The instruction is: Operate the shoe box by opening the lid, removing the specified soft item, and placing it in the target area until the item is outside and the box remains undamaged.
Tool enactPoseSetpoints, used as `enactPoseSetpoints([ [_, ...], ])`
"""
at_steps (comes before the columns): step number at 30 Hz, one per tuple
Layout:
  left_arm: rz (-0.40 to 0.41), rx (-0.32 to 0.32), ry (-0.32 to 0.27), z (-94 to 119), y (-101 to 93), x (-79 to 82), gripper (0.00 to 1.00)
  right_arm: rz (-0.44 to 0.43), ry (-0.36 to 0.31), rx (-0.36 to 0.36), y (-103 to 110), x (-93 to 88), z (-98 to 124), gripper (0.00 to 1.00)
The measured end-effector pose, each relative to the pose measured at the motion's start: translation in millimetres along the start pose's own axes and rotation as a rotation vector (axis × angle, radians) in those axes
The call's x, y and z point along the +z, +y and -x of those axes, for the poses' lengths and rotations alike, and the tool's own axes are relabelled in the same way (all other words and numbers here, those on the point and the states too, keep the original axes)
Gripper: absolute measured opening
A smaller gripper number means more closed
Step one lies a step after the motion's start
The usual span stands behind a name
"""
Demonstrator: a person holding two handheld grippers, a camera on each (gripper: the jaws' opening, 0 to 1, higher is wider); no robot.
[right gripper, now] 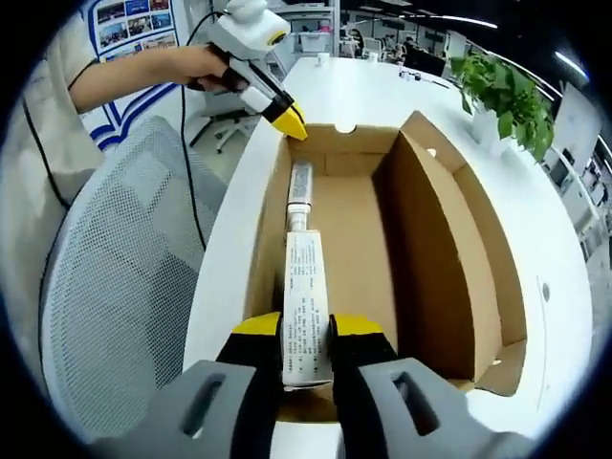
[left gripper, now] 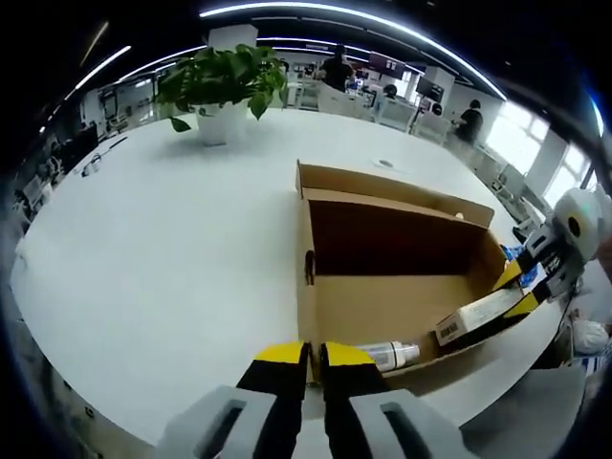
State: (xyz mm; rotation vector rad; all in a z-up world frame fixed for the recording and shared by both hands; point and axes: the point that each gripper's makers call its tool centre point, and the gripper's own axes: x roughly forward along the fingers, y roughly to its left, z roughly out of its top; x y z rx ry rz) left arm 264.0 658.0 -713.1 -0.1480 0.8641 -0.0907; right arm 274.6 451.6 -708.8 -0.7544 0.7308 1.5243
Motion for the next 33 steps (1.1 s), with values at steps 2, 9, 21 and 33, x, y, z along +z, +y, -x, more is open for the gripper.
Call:
enactPoseSetpoints([
  [2, -0.001, 0.0, 0.001, 0.0, -0.1, 0.0, 0.05, 0.001, -0.01, -0.008, -1.2, 4.3, 4.9, 0.16],
  [9, -0.005, 0.002, 0.004, -0.2, 0.3, 0.0, 0.05, 0.017, -0.04, -0.036, -5.0, 16.7, 19.4, 0.16],
  [21, -0.006, 0.004, 0.007, -0.1, -0.1, -0.5, 0.05, 0.042, -0.072, -0.061, -9.4, 30.1, 45.0, 0.16],
  [33, -0.007, 0.002, 0.009, 0.1, -0.2, -0.5, 0.05, 0.073, -0.117, -0.095, -16.9, 46.9, 77.9, 0.16],
])
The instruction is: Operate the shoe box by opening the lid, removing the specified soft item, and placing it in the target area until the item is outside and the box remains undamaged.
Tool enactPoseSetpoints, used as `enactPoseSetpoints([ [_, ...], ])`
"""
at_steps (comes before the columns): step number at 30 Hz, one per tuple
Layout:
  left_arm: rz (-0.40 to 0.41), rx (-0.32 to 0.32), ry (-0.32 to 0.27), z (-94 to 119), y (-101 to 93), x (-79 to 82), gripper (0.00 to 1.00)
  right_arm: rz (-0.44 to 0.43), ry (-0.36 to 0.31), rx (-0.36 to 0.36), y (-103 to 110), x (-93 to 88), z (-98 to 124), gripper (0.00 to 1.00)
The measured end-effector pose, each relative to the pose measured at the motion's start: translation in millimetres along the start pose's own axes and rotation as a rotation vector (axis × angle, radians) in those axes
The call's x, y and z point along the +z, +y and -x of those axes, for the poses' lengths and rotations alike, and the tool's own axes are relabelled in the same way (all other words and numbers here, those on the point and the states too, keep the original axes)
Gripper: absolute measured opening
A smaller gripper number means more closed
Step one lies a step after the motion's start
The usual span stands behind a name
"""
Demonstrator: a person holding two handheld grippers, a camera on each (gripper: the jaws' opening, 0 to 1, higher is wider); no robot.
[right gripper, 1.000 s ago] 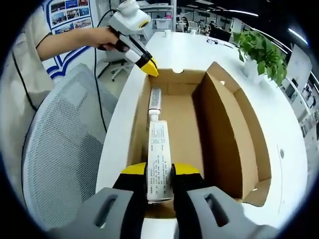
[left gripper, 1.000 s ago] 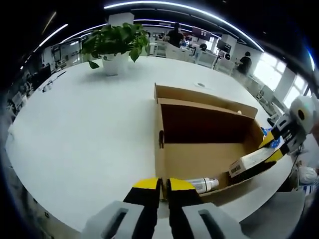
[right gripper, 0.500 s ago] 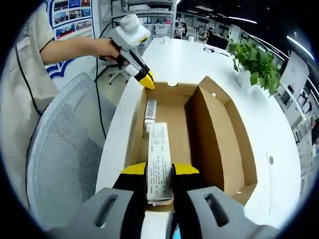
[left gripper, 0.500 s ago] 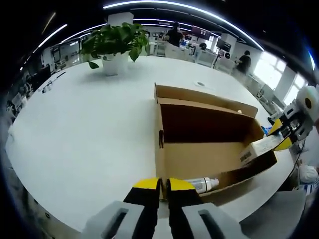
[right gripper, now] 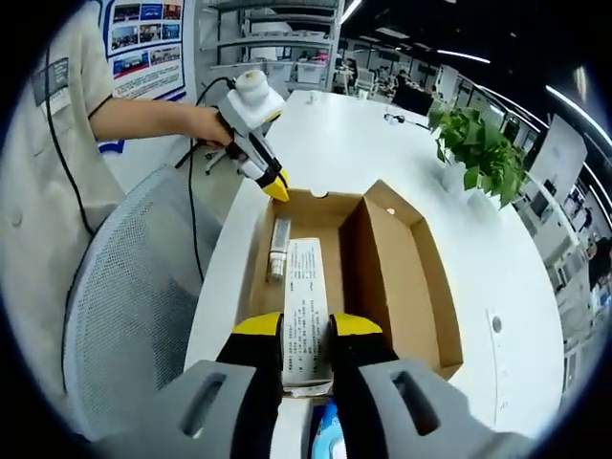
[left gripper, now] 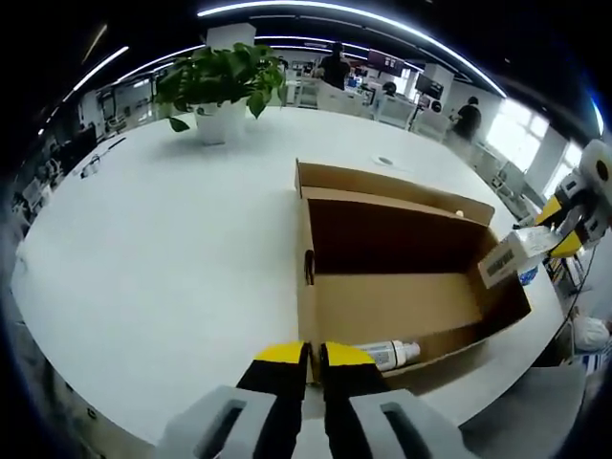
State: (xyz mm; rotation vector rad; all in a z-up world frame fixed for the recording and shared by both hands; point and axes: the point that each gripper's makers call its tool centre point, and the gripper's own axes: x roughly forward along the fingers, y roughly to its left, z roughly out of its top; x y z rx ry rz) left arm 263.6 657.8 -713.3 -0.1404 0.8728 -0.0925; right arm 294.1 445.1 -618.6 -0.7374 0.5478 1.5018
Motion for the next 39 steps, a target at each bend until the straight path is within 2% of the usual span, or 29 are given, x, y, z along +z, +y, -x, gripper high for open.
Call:
enactPoseSetpoints([
  [9, -0.002, 0.0, 0.003, 0.3, -0.6, -0.1, 0.05, -0.002, -0.016, -0.029, -13.6, -0.6, 25.8, 0.16],
  [16, -0.008, 0.0, 0.01, 0.1, -0.9, -0.1, 0.05, -0.011, -0.02, -0.059, -25.8, -7.7, 46.4, 0.16],
  [31, -0.01, -0.002, 0.023, -0.5, -1.4, -0.5, 0.05, -0.04, 0.005, -0.131, -54.4, -40.3, 91.5, 0.16],
  [39, -0.008, -0.002, 0.025, -0.8, -0.7, -0.7, 0.05, -0.057, 0.041, -0.155, -66.1, -64.3, 112.7, 0.16],
])
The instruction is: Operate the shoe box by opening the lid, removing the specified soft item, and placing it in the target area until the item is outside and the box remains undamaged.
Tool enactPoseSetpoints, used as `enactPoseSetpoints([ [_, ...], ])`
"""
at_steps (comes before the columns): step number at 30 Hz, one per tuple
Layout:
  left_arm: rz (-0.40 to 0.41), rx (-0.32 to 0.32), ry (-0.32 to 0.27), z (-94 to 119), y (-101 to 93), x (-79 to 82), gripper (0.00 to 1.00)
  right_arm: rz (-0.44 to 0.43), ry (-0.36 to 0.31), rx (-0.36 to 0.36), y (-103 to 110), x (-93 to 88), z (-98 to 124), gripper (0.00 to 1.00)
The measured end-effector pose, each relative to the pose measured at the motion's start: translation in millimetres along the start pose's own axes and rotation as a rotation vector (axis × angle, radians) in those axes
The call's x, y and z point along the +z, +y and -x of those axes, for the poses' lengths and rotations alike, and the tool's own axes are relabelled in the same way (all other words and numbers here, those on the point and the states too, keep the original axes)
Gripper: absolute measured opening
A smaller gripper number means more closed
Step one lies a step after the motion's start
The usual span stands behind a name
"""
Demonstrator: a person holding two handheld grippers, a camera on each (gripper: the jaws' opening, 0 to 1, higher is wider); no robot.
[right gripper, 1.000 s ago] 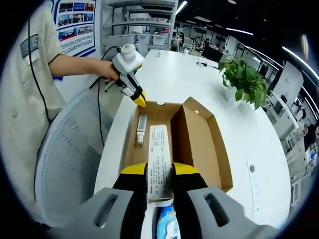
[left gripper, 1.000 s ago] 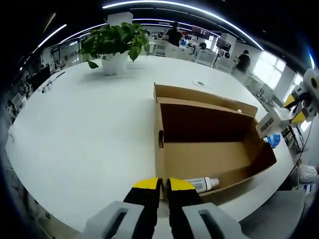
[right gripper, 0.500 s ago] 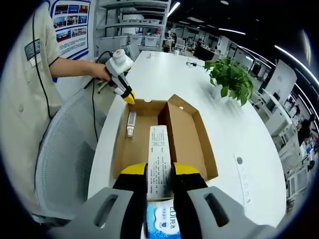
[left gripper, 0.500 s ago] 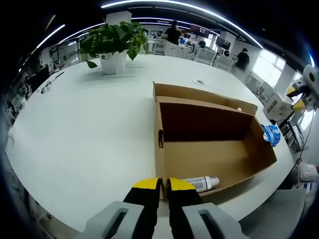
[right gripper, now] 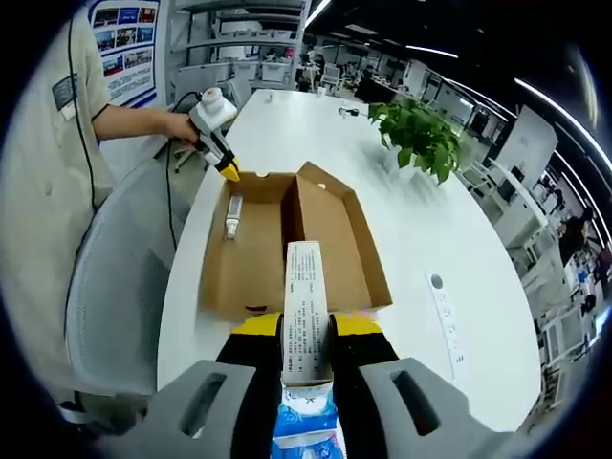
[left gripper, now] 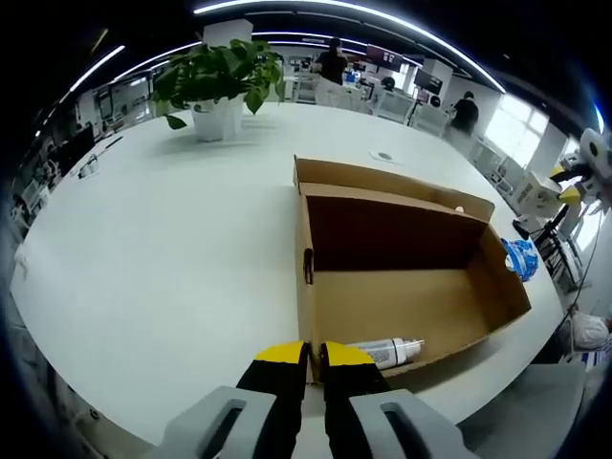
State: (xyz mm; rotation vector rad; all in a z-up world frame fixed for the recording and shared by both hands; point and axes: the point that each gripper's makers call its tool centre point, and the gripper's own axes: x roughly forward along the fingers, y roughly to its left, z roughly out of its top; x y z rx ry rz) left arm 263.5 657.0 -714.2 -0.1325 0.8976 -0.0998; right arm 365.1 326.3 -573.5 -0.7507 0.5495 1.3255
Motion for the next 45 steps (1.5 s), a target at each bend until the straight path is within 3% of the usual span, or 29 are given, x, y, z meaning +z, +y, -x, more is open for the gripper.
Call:
enactPoseSetpoints([
  [24, -0.003, -0.003, 0.024, -0.6, -0.9, -0.4, 0.06, -0.053, 0.136, -0.048, -40.0, -82.5, 24.9, 0.16],
  [45, 0.004, 0.001, 0.033, -2.3, 0.4, -0.2, 0.06, -0.058, 0.255, -0.014, -56.1, -146.7, 10.7, 0.16],
])
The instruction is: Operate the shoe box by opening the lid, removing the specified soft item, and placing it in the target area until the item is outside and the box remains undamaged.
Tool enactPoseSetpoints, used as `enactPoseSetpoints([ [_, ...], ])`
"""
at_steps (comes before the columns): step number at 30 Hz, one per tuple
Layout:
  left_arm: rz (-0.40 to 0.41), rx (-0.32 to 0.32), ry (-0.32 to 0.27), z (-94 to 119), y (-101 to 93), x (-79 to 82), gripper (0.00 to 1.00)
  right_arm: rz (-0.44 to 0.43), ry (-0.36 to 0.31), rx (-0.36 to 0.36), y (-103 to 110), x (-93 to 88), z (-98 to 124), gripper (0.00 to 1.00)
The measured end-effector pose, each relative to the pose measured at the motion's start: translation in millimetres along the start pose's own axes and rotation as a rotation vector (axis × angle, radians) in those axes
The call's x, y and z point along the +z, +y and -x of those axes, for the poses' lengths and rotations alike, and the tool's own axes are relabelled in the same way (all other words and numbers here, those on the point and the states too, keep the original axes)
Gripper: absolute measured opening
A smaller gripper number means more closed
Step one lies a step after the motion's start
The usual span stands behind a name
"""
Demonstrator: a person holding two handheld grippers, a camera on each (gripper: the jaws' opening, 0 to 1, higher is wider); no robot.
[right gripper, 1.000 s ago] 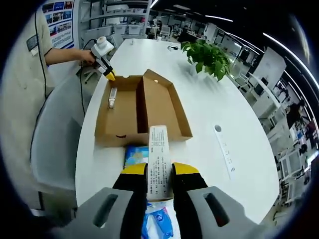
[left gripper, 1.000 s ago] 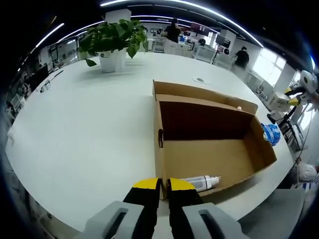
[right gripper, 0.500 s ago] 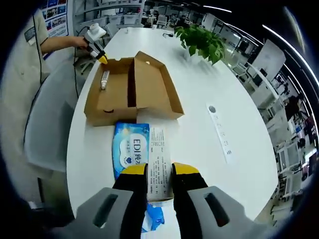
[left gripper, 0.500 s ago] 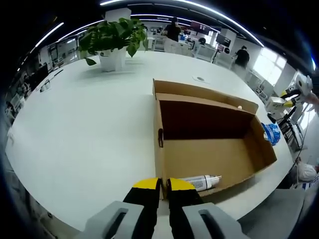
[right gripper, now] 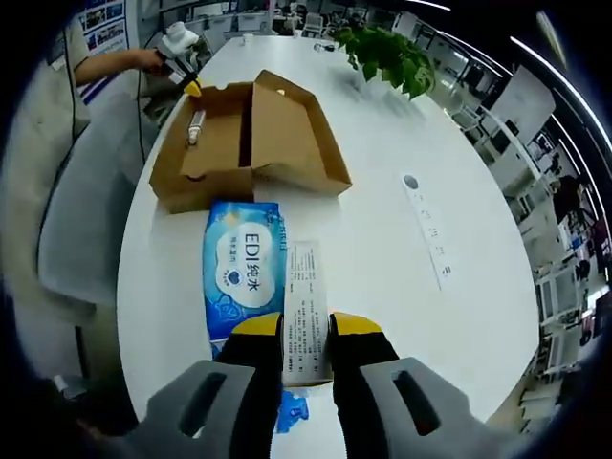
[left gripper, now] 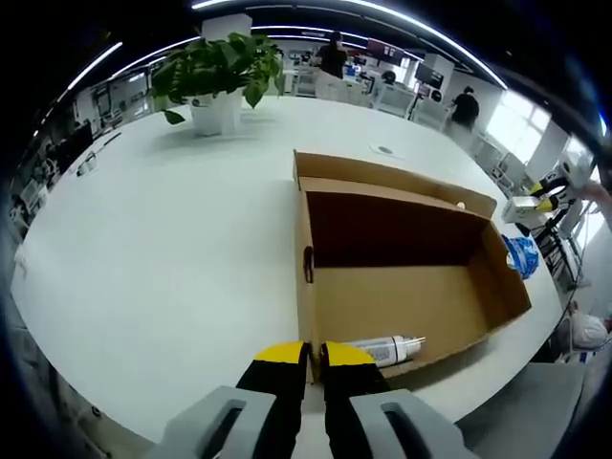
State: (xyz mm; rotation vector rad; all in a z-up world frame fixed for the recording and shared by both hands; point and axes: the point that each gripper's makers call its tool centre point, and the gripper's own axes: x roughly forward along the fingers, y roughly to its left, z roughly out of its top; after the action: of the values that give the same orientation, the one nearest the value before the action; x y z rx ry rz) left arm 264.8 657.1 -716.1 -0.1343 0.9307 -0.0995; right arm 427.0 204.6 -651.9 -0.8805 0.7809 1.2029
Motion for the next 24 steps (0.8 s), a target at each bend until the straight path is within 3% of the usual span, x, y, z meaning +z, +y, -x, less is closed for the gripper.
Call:
enactPoseSetpoints([
  [24, 0.006, -0.002, 0.009, -0.2, 0.7, 0.0, 0.06, 0.029, 0.12, 0.044, -11.5, -45.9, -40.7, 0.16],
])
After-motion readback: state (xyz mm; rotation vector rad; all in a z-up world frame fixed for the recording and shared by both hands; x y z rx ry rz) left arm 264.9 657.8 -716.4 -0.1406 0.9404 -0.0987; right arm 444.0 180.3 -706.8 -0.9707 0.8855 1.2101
